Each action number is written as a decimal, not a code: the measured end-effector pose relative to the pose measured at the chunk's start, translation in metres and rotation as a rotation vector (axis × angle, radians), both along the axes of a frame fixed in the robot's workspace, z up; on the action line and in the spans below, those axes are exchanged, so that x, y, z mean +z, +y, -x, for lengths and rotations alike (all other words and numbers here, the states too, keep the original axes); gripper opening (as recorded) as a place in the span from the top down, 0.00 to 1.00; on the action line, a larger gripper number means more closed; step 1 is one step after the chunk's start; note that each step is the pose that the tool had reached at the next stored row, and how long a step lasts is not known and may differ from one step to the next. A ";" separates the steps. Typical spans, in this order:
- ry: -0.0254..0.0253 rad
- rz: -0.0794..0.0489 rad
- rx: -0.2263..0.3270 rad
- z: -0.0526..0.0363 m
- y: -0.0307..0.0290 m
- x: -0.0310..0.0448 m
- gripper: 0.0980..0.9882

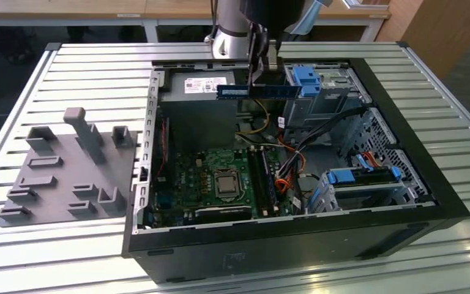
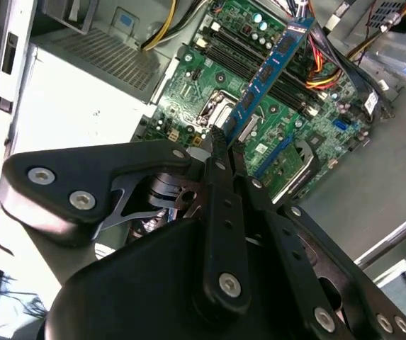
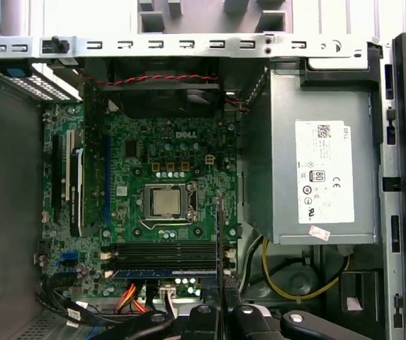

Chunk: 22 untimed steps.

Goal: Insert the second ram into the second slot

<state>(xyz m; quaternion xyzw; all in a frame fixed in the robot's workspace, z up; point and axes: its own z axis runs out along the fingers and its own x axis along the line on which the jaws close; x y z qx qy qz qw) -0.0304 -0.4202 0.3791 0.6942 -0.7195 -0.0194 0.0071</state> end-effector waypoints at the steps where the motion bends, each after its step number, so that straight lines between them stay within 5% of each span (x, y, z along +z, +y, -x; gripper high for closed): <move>1: 0.0000 0.000 -0.014 0.0000 0.0000 -0.0001 0.96; 5: 0.0000 0.000 -0.050 -0.0001 -0.0013 -0.0001 0.96; 13: 0.0000 0.000 -0.051 0.0000 -0.0121 -0.0005 0.96; 22: 0.0000 0.000 -0.051 0.0000 -0.0165 -0.0010 0.96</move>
